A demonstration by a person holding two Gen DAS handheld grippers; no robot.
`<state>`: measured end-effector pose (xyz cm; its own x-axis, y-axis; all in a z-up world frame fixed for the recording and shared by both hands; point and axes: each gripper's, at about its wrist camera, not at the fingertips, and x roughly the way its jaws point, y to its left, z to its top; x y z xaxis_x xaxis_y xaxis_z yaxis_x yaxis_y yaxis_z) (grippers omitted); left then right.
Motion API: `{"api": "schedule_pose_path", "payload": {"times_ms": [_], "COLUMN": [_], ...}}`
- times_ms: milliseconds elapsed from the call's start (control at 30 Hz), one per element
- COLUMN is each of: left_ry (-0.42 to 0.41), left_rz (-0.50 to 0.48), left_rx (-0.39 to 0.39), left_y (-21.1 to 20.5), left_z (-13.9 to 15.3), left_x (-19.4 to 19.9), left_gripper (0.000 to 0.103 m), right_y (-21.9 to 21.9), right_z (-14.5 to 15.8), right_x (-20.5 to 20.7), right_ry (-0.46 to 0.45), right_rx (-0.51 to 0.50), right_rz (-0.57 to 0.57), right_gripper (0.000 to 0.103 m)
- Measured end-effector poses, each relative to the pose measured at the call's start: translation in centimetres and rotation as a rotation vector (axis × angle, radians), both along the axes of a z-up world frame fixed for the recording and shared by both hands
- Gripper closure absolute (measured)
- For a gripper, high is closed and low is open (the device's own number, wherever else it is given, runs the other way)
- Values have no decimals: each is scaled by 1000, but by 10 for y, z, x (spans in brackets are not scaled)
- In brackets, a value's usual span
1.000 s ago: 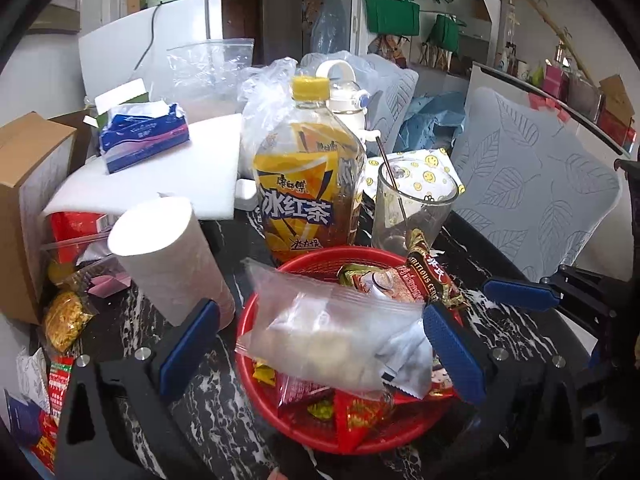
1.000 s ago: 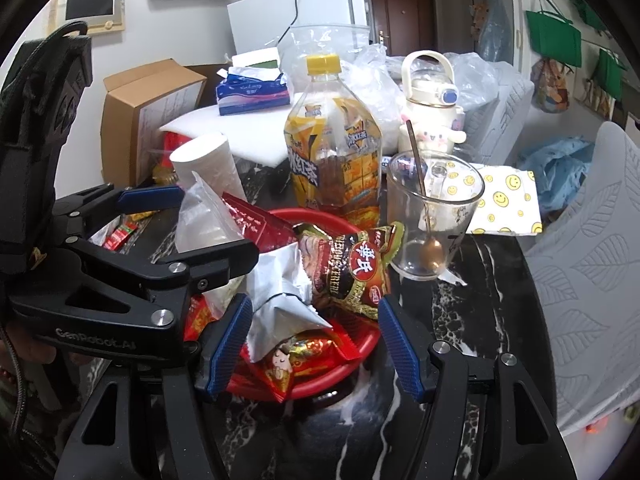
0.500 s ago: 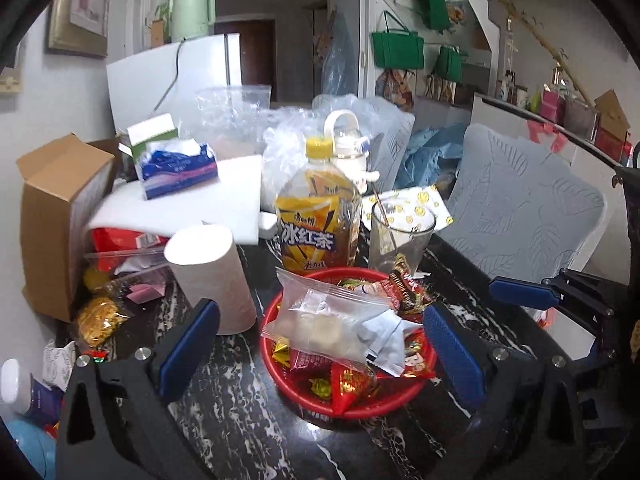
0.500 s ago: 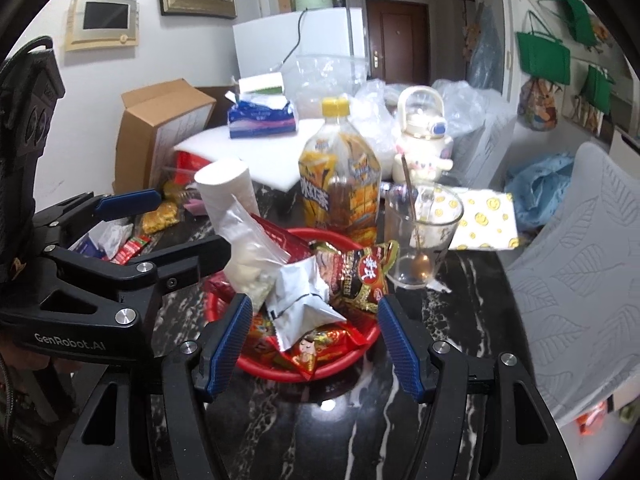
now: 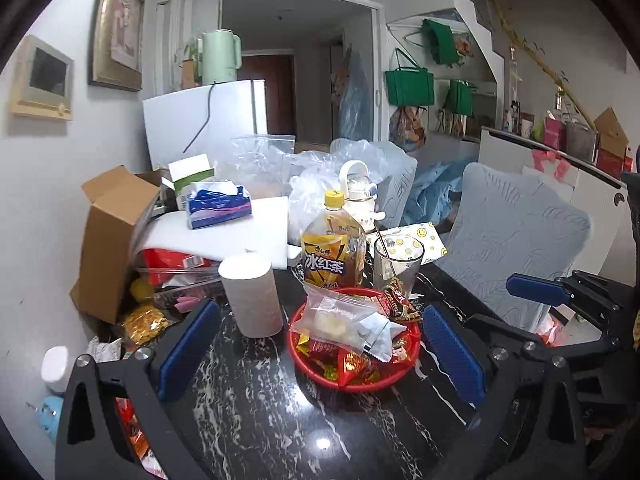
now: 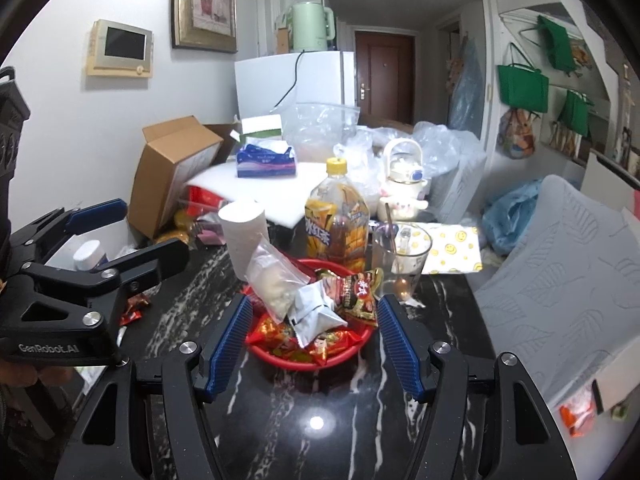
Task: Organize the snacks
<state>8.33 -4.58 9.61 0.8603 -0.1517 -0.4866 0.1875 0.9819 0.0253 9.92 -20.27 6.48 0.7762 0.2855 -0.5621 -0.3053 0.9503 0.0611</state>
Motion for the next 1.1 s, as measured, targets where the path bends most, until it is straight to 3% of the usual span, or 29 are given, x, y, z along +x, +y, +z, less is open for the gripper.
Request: {"api": "schedule_pose_path", "payload": {"times_ms": [500,767,1100], "left_ry": [-30,-12,54], "left_rz": [59,66,59], "left_rx": [22,23,15], "left_y": [10,11,8], "left_z": [9,-8,-39], "left_x": [-64,-77,-79], "left_gripper": [0,0,0], "right_y": [5,5,0], "right_z": [24,11,-25], "right_x": [-66,-87,-91], "right_ry": [-85,-73,16], "right_rx": [-12,-33,-26], "right_rz": [-52,-84,-98], "right_gripper": [34,33,33]}}
